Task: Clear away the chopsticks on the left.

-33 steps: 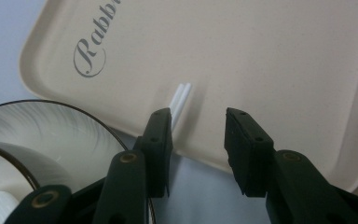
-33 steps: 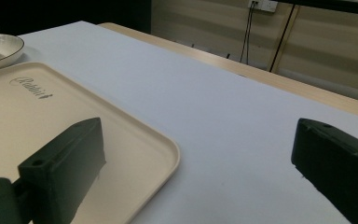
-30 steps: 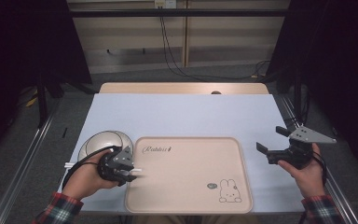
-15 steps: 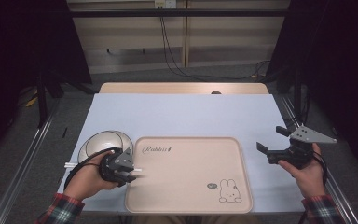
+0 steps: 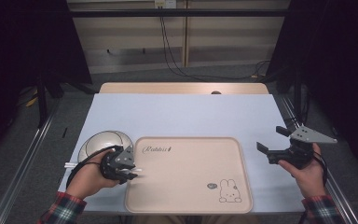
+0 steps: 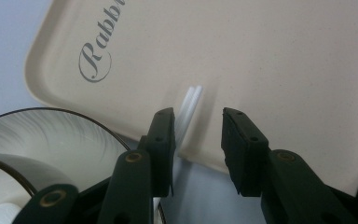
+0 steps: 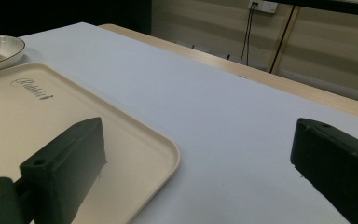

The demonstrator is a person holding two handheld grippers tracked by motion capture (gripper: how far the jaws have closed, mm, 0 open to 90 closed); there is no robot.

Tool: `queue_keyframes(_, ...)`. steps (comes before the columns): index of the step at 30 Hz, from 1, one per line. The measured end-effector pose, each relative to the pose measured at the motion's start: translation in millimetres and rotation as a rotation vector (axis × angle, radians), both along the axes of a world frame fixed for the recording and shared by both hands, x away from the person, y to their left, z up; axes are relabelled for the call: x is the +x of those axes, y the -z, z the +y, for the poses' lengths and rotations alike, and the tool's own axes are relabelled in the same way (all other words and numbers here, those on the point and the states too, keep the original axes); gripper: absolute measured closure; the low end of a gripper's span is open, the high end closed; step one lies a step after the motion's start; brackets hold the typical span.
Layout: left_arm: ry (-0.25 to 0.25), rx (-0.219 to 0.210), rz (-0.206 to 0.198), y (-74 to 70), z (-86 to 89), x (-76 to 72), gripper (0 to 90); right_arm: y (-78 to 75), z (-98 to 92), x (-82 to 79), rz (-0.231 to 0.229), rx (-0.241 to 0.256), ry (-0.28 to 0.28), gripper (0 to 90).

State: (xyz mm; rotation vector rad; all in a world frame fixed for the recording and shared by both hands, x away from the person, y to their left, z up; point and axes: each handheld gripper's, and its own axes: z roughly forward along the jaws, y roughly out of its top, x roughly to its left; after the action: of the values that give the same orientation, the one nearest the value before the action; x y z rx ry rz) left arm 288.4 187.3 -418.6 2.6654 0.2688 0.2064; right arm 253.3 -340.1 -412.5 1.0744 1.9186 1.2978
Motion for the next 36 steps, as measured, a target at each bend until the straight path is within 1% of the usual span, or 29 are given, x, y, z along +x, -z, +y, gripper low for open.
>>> queue_keyframes(3,0.015,0.004,0.001,1.4,-0.5,0.6,65.1,0.3,0.3,0.1,0.005,-0.002,0.002,2.4)
queue_keyframes(8,0.011,0.019,0.009,3.2,-0.7,0.1,66.5,0.2,0.5,0.1,0.004,-0.003,0.002,2.4)
queue_keyframes(10,0.002,0.019,0.010,4.0,-0.6,-0.1,67.4,0.2,0.5,0.0,0.005,-0.002,0.002,2.4)
queue_keyframes(15,0.000,0.020,0.015,6.0,-0.6,-0.5,68.1,0.4,0.6,0.1,0.008,-0.004,0.000,2.4)
queue_keyframes(17,-0.005,0.016,0.015,6.5,0.1,-0.8,68.5,0.6,0.5,0.5,0.007,-0.008,-0.009,2.4)
queue_keyframes(19,-0.004,0.013,0.019,8.3,0.2,-1.3,69.0,0.8,1.3,0.2,0.015,-0.011,-0.007,2.4)
queue_keyframes(23,0.014,0.025,0.022,12.5,-1.4,-1.9,69.4,1.2,2.9,0.5,0.016,-0.014,-0.013,2.4)
queue_keyframes(25,0.010,0.025,0.023,13.4,-1.7,-2.1,70.6,1.5,3.5,0.2,0.022,-0.015,-0.015,2.4)
queue_keyframes(28,0.018,0.033,0.022,15.6,-2.4,-0.8,71.2,2.0,3.8,0.6,0.017,-0.023,-0.019,2.4)
queue_keyframes(29,0.010,0.035,0.027,17.4,-2.8,-0.5,72.3,2.3,4.6,0.7,0.019,-0.024,-0.020,2.4)
queue_keyframes(31,0.009,0.040,0.028,18.2,-3.5,-0.9,73.1,2.2,4.6,0.6,0.019,-0.025,-0.017,2.4)
queue_keyframes(34,0.014,0.037,0.039,21.9,-5.6,-0.4,73.9,2.2,4.1,1.4,0.011,-0.027,-0.011,2.4)
queue_keyframes(36,0.015,0.042,0.042,23.6,-7.2,0.1,75.9,2.0,4.1,0.9,0.015,-0.024,-0.014,2.4)
